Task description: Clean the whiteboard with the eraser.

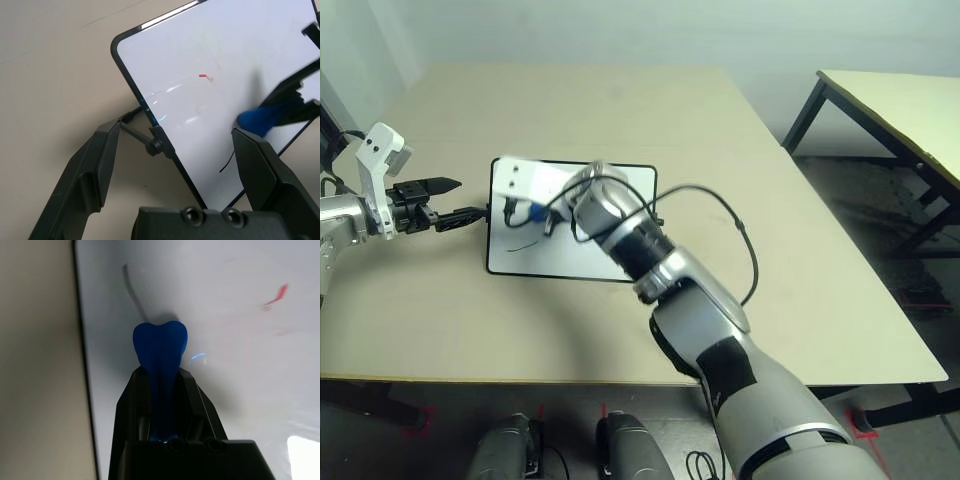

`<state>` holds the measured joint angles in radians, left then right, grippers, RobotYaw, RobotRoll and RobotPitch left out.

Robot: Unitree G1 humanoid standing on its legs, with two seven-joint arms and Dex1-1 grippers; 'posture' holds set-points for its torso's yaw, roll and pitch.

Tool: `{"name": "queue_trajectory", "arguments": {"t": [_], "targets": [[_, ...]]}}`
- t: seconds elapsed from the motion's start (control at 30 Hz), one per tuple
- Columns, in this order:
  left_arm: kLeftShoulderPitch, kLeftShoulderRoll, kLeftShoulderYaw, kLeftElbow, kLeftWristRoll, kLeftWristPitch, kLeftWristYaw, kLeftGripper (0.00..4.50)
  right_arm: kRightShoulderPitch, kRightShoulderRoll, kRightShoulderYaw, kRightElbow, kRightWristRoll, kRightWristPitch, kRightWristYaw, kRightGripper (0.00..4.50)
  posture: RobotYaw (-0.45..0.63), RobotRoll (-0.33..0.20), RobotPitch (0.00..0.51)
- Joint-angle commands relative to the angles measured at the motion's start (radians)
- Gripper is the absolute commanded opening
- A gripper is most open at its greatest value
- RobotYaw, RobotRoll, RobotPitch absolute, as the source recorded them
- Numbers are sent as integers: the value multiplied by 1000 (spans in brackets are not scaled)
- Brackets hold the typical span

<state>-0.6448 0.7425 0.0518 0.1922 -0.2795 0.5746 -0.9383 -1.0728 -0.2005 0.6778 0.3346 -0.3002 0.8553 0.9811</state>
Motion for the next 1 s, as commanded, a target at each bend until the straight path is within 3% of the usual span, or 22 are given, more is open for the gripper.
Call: {"name": "queue_trajectory", "arguments": {"t": [0.03, 0.27, 0.4, 0.53, 0.77, 0.87, 1.0], "targets": [[10, 4, 0, -18, -5, 11, 1, 4500, -5, -5, 14, 4, -11, 4, -2, 582, 5, 0, 60], [18, 4, 3, -35, -10, 25, 7, 4500, -225, 117, -162, 429, 29, -223, -224, 582, 11, 0, 63], [24, 6, 6, -47, -13, 33, 13, 4500, -277, 150, -195, 548, 29, -288, -253, 581, 15, 0, 64], [30, 9, 9, -57, -17, 40, 16, 4500, -219, 147, -153, 488, 6, -257, -186, 581, 14, 0, 66], [12, 30, 21, -13, -13, 33, 14, 4500, 10, 45, -2, 47, -31, -48, -15, 581, 9, 0, 68], [9, 42, 18, 1, -12, 36, 7, 4500, 19, 31, 5, 34, -36, -36, -14, 581, 9, 0, 70], [22, 52, 18, 0, -19, 46, -5, 4500, -93, 77, -84, 235, -21, -126, -127, 581, 11, 0, 70]]}}
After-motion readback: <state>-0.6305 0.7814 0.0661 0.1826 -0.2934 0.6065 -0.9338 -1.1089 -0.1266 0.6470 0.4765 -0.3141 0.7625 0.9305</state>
